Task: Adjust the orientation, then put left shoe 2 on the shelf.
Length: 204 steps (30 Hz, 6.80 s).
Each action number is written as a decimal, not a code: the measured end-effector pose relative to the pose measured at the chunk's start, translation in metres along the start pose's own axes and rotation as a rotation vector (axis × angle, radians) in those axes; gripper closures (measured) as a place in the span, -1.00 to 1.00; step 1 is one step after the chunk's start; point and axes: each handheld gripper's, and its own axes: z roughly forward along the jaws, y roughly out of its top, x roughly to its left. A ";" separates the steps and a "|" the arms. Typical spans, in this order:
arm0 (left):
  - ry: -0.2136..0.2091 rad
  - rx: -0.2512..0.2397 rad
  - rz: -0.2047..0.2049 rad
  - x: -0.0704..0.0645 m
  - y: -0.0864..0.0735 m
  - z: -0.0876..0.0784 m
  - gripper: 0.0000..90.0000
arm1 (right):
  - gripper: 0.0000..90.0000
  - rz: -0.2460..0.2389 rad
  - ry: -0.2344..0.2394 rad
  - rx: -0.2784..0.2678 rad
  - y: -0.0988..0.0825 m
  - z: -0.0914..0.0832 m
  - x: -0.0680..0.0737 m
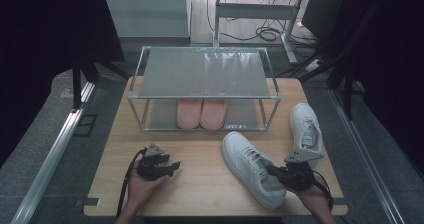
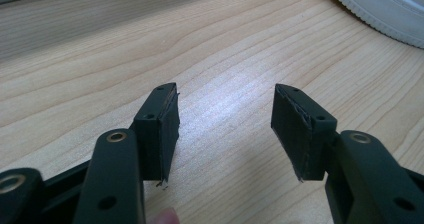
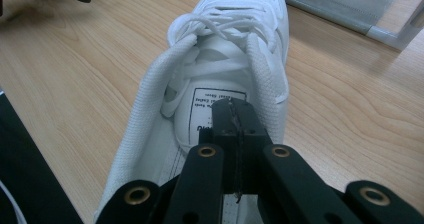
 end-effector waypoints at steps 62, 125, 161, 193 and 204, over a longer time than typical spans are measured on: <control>-0.004 -0.018 -0.008 0.002 0.000 -0.005 0.00 | 0.74 0.010 -0.063 0.052 0.015 0.035 -0.015; 0.001 -0.023 -0.024 0.003 0.000 -0.006 0.00 | 0.81 0.316 0.234 -0.521 0.060 -0.016 -0.010; -0.009 -0.019 -0.015 0.004 -0.001 -0.004 0.00 | 0.81 0.379 0.211 -0.646 0.157 -0.010 -0.037; -0.016 -0.019 -0.015 0.004 -0.002 -0.003 0.01 | 0.81 0.446 0.163 -0.634 0.232 0.029 -0.044; -0.020 -0.018 -0.014 0.004 -0.002 -0.003 0.01 | 0.80 0.498 0.108 -0.605 0.260 0.052 -0.047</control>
